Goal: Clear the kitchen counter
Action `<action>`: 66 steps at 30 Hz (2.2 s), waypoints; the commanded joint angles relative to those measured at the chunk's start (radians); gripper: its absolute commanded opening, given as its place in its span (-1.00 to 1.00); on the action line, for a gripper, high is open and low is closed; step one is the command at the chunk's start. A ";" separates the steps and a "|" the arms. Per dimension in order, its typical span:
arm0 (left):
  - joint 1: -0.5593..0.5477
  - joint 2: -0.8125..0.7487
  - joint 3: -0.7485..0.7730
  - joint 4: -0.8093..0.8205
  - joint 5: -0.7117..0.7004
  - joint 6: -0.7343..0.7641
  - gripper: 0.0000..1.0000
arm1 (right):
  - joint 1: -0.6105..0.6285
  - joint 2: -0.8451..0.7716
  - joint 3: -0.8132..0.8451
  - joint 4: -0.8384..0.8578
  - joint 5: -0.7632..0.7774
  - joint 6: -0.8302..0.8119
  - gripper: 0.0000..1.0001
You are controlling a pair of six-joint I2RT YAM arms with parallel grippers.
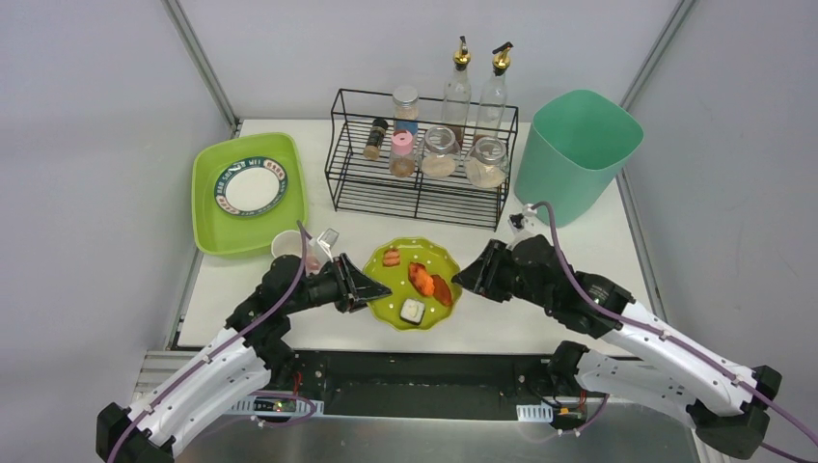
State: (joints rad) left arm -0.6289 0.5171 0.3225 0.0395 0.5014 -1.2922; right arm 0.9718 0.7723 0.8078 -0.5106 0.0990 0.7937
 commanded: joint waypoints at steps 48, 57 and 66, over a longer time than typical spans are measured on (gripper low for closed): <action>-0.002 -0.227 0.053 0.212 0.103 -0.155 -1.00 | -0.002 -0.010 -0.088 0.290 -0.048 0.157 -0.15; -0.002 -0.242 0.053 0.210 0.101 -0.151 -1.00 | 0.000 0.045 -0.144 0.429 -0.191 0.201 -0.22; -0.002 -0.228 0.054 0.210 0.102 -0.148 -1.00 | 0.018 0.057 -0.170 0.497 -0.217 0.225 -0.51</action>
State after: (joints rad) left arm -0.6270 0.3099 0.3115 0.0078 0.5724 -1.4025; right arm 0.9718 0.8242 0.6464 -0.0853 -0.0689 0.9901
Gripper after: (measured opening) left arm 0.273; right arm 0.319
